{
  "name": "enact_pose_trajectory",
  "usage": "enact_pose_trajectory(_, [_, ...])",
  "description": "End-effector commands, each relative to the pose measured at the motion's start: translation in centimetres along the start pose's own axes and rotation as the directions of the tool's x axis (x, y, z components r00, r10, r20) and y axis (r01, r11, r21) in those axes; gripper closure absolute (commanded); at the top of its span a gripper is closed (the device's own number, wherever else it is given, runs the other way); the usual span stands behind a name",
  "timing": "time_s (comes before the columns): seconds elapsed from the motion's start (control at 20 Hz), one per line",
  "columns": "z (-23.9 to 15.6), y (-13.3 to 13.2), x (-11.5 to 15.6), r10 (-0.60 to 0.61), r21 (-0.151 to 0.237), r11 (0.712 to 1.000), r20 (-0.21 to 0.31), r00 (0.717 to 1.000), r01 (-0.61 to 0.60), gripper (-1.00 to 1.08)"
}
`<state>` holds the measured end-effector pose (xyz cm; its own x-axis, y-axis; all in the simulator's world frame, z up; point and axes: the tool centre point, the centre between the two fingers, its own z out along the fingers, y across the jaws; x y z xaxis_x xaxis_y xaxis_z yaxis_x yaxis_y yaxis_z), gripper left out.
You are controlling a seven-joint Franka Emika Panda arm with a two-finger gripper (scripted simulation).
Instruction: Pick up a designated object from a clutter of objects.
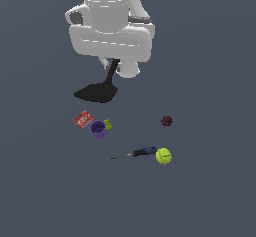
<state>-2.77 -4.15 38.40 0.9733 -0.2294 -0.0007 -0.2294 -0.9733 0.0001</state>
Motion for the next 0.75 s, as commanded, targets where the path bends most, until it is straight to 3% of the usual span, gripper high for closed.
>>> enact_pose_trajectory(0.0, [-1.3,0.0,0.6,0.000,0.000,1.000,-0.001,1.000,0.000,1.08])
enact_pose_trajectory(0.7, [-3.6,0.1,1.9,0.000,0.000,1.000,-0.001,1.000,0.000,1.08])
